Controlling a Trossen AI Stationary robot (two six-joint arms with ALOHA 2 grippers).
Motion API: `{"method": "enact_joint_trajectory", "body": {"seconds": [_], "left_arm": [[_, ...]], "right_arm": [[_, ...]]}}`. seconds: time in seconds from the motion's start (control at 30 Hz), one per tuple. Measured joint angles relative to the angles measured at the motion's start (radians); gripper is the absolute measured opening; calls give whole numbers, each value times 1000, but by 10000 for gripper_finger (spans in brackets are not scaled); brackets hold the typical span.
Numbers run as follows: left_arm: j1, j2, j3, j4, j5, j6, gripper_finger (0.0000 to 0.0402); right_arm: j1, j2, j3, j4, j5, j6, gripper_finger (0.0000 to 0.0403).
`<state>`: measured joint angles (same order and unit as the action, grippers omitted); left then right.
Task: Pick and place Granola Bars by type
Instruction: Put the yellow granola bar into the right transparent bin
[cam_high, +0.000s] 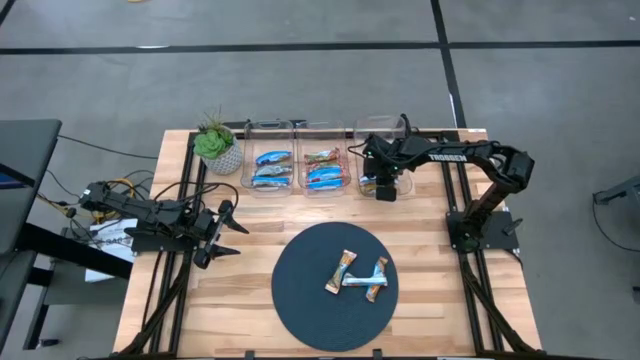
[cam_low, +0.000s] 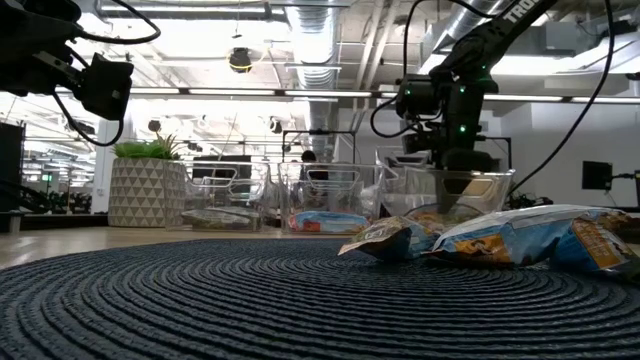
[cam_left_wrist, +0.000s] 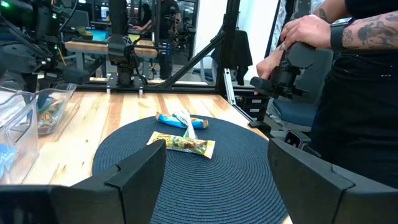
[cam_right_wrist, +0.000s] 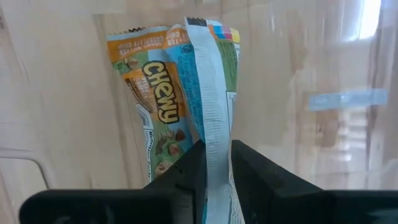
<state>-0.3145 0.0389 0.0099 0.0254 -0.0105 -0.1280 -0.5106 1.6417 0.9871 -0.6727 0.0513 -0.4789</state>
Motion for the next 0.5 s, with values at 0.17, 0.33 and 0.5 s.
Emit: {"method": "enact_joint_trajectory", "body": {"seconds": [0.17, 0.33, 0.5], "left_arm": [[0, 0, 0, 0, 0, 0, 274], [0, 0, 0, 0, 0, 0, 274], [0, 0, 0, 0, 0, 0, 274]], "right_arm": [[0, 0, 0, -3, 0, 0, 69], [0, 0, 0, -14, -3, 18, 69], [3, 0, 1, -36, -27, 19, 69]]}}
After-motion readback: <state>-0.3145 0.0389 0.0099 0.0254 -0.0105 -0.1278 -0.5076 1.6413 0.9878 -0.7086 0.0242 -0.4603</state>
